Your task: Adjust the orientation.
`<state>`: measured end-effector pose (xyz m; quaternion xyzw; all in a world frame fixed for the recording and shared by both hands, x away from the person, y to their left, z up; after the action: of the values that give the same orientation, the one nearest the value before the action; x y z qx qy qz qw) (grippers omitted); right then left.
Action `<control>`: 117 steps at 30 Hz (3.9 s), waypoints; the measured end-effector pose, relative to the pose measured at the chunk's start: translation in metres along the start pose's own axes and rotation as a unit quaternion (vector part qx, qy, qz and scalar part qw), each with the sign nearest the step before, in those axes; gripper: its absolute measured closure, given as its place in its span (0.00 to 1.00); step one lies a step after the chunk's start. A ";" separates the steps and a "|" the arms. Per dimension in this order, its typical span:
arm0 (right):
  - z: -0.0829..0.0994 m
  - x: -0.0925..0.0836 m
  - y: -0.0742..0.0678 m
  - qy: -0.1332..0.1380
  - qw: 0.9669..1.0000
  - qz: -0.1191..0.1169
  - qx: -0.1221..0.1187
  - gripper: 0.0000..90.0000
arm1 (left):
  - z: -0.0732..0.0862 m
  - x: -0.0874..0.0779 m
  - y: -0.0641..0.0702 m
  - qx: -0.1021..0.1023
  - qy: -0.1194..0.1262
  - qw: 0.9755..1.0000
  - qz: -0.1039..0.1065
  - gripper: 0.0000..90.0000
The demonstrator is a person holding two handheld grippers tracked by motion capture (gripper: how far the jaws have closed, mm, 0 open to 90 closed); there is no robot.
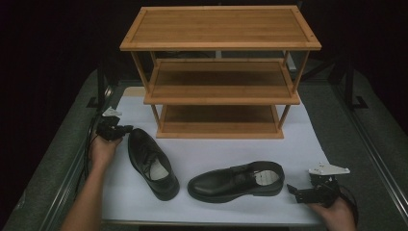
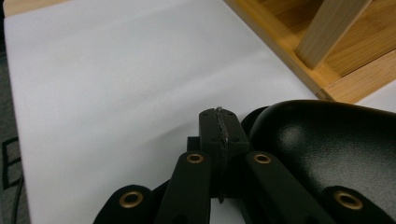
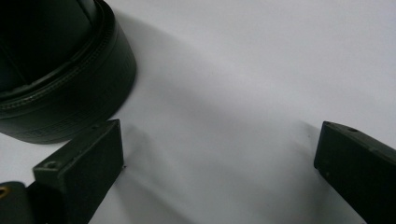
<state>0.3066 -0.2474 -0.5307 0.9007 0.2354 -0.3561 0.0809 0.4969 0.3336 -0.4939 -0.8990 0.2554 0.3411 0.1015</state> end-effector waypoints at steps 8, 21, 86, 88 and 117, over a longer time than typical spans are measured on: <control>0.000 0.000 0.000 0.000 1.000 0.000 0.000 0.01 | -0.006 0.008 0.013 0.012 0.018 0.999 0.023 1.00; 0.000 0.000 0.000 0.000 1.000 0.000 0.000 0.01 | -0.019 0.020 0.061 0.062 0.020 0.995 0.074 1.00; 0.000 0.000 0.000 -0.001 1.000 0.000 0.001 0.01 | 0.091 -0.087 0.163 0.046 -0.005 0.986 0.159 1.00; 0.000 0.000 0.000 -0.001 1.000 0.000 0.001 0.01 | 0.091 -0.087 0.163 0.037 -0.005 0.987 0.157 1.00; 0.000 0.000 0.000 -0.001 1.000 0.000 0.001 0.01 | 0.080 -0.077 0.182 0.016 0.012 0.988 0.156 1.00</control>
<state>0.3061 -0.2473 -0.5307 0.9002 0.2353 -0.3574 0.0803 0.3067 0.2379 -0.5035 -0.8505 0.3989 0.3380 0.0580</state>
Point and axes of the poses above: each handheld gripper's, and its own axes: x roughly forward along the jaws, z roughly out of its underside, y roughly to its right, the point moved 10 cm from there along x, roughly forward along the jaws, and after that the axes turned 3 degrees about y, right-handed, at the moved point
